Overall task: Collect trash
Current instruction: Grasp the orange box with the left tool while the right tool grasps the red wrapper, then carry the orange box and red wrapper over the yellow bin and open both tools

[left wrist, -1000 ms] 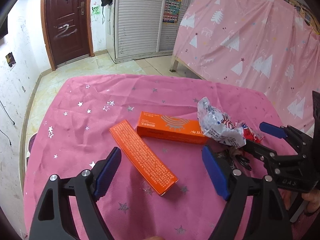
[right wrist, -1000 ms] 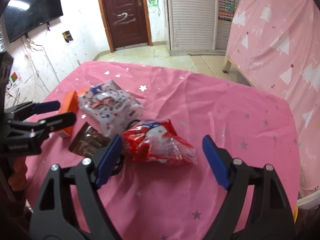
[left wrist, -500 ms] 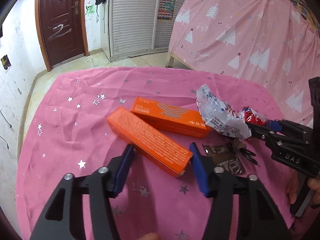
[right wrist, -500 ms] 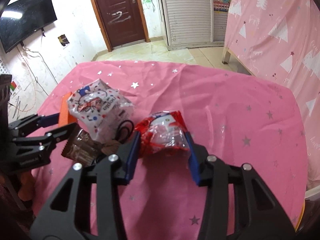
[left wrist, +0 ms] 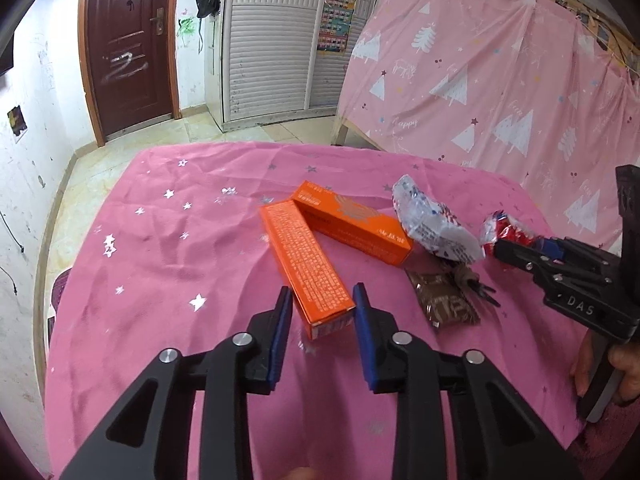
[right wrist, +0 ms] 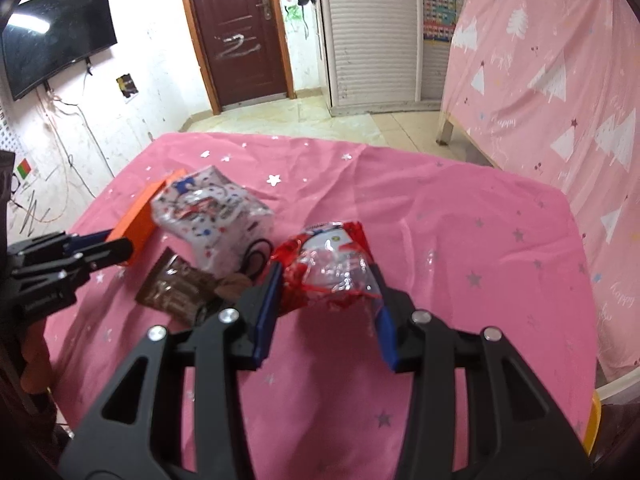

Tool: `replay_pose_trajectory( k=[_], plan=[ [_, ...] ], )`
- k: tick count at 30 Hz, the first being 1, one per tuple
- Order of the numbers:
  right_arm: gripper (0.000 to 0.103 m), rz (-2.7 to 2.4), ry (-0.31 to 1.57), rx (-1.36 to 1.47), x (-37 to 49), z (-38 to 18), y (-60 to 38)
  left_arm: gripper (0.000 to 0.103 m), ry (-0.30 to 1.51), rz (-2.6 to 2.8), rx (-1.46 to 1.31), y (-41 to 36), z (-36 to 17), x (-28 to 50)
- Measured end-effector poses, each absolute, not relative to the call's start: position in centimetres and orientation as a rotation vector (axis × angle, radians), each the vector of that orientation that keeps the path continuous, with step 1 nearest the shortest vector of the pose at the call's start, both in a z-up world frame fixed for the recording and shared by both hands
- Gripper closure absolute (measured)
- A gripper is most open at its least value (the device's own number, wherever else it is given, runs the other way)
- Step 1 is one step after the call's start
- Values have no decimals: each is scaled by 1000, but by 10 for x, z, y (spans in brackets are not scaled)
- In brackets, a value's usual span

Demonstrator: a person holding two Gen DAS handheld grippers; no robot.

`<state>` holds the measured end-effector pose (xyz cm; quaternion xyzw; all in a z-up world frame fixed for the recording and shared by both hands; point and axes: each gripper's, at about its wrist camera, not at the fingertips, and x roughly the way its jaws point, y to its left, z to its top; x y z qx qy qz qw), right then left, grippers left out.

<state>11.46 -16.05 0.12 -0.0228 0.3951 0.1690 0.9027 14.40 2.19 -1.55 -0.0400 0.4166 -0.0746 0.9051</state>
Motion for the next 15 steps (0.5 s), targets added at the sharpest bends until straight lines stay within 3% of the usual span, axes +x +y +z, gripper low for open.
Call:
replay_pose_trajectory(
  k=[7,15],
  plan=[
    [63,338,790,-40,96,7,-168,84,905,-88,-93,35,-21,136],
    [63,309,759,-17,78,15,-182,86,792,-73,-73,35,1,112]
  ],
)
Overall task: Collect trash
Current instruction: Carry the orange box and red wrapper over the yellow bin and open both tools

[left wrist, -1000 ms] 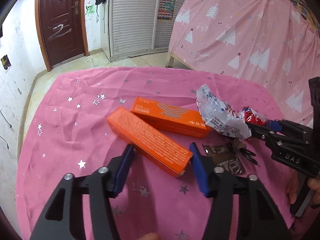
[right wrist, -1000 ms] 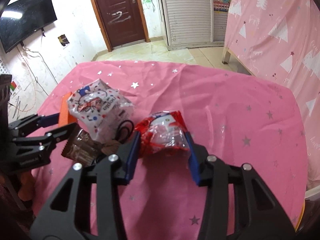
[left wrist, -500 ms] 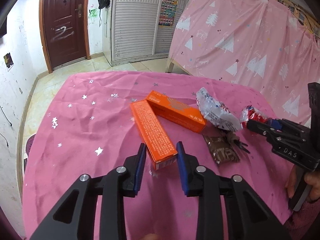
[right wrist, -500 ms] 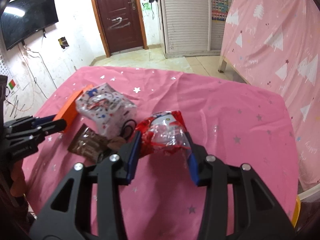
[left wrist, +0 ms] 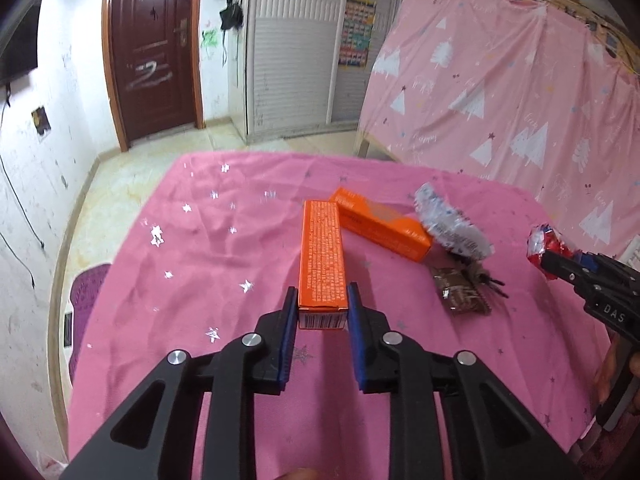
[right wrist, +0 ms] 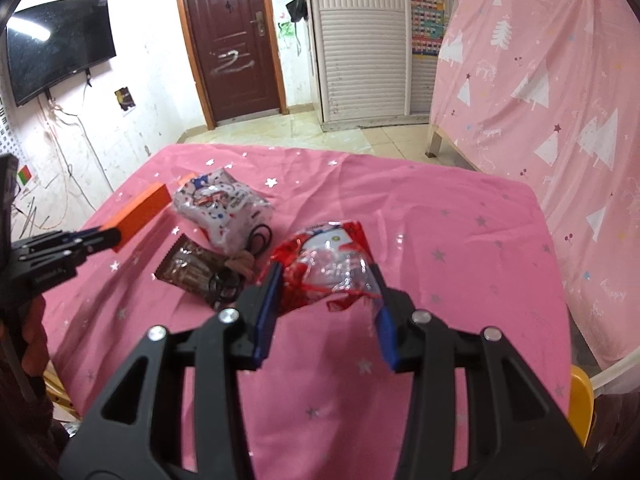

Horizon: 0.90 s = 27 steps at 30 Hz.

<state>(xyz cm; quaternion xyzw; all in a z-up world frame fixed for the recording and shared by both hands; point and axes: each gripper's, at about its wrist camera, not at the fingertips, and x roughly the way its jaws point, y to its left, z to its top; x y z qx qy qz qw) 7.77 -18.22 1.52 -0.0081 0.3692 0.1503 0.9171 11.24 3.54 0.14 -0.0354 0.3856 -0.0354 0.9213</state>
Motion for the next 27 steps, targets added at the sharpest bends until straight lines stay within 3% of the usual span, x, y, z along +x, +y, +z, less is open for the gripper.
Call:
replay_pose_trajectory(
  k=[10,27],
  plan=[
    [63,274,719,13,61,26,-206,86,699,-87,-53,23,37,82],
    [63,148,654,88,21,35,-278,86,625,-305,5,-65,77,51]
  ],
)
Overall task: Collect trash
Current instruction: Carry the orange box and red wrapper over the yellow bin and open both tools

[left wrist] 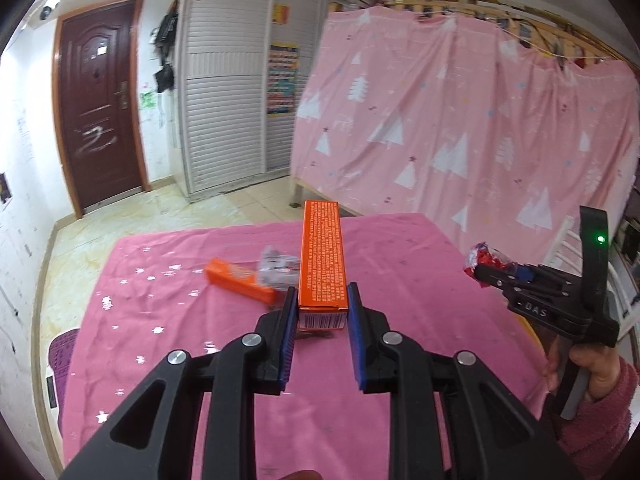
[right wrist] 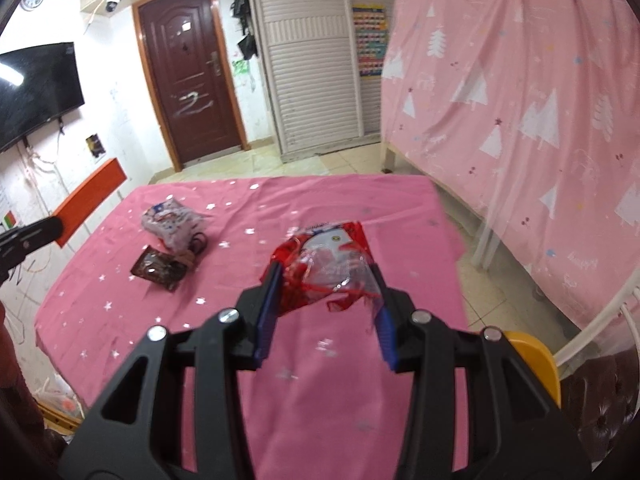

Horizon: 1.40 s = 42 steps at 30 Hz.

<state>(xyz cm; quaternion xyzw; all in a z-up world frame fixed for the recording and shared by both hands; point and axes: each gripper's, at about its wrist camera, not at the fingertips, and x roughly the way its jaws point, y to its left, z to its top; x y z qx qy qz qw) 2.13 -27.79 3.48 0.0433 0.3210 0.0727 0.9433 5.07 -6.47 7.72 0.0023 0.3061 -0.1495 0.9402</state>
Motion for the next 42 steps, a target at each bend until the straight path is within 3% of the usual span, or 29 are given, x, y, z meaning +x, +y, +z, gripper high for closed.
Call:
replay_pose_trajectory(
  k=[12,29,36,42],
  plan=[
    [63,-19,634,161,-18,23,-363,86,653,-510,64,-155,81,43],
    [62,-99,771,242,-16,-45,-432,86,755,-727,237,-307,46,41],
    [62,-112,807,274,-14,-58,-445,86,825,-751,262,-341,28,51],
    [56,-102,814,307,-17,-60,-451,86,888,-750,234,-353,19,67]
  ],
)
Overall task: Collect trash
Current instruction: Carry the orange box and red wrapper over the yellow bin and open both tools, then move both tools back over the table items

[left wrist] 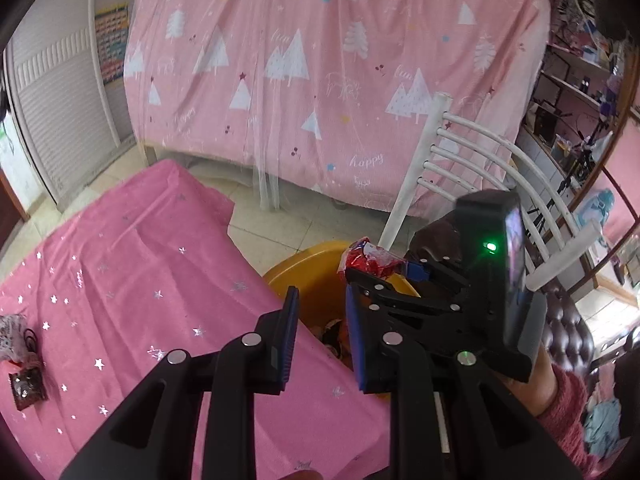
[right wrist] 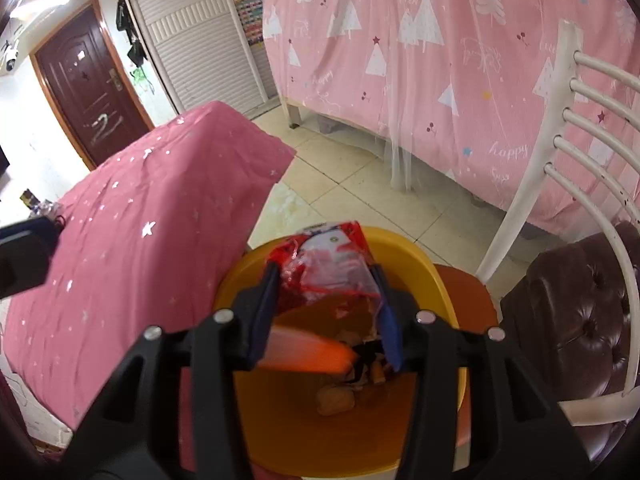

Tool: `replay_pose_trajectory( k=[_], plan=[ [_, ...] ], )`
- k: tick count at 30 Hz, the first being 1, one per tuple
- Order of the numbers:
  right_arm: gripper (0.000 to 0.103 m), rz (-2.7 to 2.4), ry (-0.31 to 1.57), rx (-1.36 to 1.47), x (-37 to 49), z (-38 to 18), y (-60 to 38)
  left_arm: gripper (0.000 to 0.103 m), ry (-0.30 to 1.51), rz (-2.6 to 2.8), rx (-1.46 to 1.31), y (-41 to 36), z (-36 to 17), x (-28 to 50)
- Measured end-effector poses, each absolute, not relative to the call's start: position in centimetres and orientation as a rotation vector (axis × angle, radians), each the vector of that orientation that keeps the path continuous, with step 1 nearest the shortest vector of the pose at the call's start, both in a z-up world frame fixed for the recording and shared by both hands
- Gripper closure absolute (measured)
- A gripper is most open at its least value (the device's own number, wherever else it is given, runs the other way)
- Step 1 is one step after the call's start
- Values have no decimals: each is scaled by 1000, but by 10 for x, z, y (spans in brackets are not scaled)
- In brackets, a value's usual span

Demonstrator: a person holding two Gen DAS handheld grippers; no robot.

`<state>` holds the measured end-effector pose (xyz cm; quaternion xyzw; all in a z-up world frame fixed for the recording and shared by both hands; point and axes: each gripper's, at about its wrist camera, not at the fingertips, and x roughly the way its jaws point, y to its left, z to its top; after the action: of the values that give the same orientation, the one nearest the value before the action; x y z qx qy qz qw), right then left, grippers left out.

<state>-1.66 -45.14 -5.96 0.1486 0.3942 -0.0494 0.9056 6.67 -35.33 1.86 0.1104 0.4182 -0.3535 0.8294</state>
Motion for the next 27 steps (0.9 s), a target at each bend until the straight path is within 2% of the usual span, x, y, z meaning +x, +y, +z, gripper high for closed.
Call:
replay_pose_trajectory(
  k=[1,3,11,13,14,15,17,27],
  plan=[
    [50,-98,813,312,-17,-60,-452,86,894,-747,225,-353,18,69],
    [46,-92,813,314,-17,-59,-452,85,898,-736,213,-350,18,72],
    [45,-76,801,303,-16,-53,-443,84,878,-685,164,-316,28,81],
    [45,-73,786,299,-17,-46,-440,77,859,-663,162,-304,33,83],
    [45,-71,778,293,-16,-42,-437,63,853,-656,160,-299,35,83],
    [43,-70,774,289,-16,-39,-436,43,845,-642,154,-292,38,84],
    [38,-65,757,280,-14,-30,-430,25,828,-615,138,-279,44,87],
    [35,19,706,211,12,8,-373,17,777,-501,47,-201,65,108]
  ],
)
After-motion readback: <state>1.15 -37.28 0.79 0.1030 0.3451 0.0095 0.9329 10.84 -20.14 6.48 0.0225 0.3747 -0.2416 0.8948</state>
